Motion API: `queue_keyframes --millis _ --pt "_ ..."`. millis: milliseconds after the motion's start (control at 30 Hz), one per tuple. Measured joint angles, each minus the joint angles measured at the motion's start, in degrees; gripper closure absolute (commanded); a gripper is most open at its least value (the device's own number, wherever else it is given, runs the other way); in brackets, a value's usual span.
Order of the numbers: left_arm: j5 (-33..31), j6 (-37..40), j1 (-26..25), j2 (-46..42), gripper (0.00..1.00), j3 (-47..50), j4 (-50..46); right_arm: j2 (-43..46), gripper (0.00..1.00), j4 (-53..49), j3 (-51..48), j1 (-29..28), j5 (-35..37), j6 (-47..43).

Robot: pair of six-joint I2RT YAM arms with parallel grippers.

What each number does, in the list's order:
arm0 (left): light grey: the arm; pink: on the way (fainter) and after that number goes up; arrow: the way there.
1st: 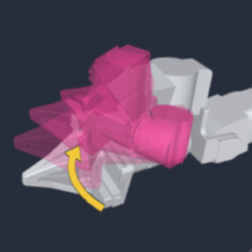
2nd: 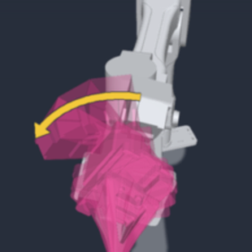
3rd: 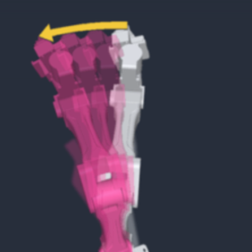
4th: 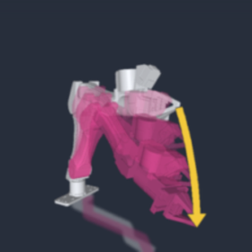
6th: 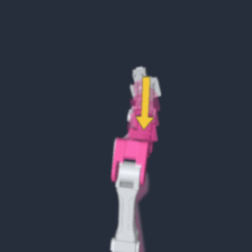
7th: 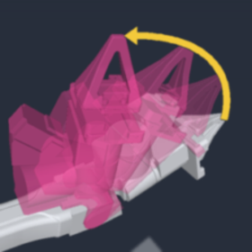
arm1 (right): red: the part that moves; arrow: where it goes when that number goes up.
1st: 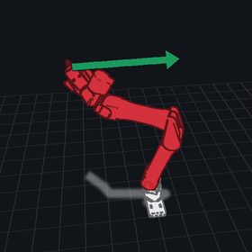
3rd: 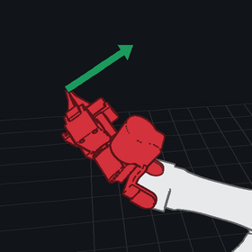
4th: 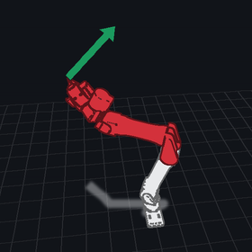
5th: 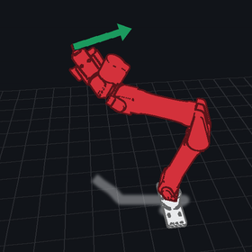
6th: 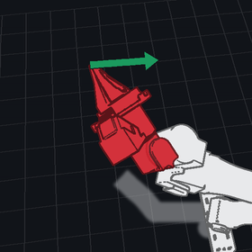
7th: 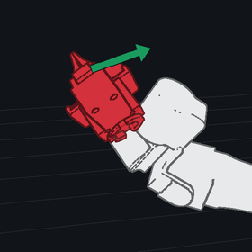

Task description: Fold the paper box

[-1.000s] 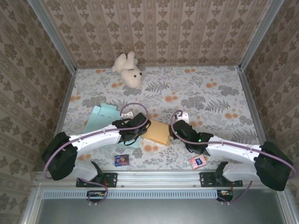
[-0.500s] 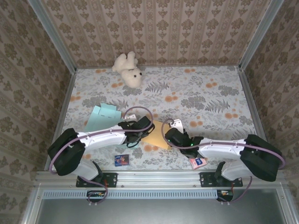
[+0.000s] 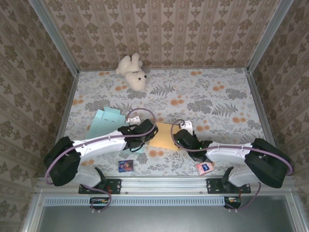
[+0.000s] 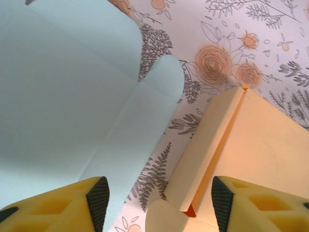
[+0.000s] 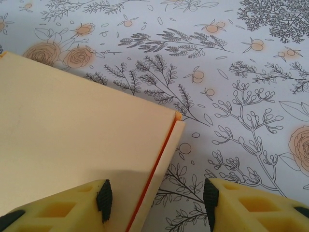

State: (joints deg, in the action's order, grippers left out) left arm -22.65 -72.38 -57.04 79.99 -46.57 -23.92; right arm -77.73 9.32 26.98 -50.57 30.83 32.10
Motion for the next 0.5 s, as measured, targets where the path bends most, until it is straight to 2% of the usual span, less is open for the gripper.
queue_keyframes --millis 167,233,267,500 --pt "2.05 -0.39 0.0 1.05 0.23 -0.81 -0.98 -0.02 0.45 1.79 -0.7 0.59 -0.87 -0.22" --pt "2.71 -1.38 0.0 2.19 0.12 -1.77 -1.73 -0.02 0.45 2.4 -0.98 0.7 -1.07 -0.24" --pt "3.08 -2.05 0.0 2.69 0.01 -2.32 -2.01 0.0 0.45 2.64 -1.07 0.72 -1.22 -0.24" --pt "5.84 -5.66 -0.07 3.67 0.0 -3.02 -1.36 0.0 0.45 4.44 -1.99 0.81 -1.73 -0.15"
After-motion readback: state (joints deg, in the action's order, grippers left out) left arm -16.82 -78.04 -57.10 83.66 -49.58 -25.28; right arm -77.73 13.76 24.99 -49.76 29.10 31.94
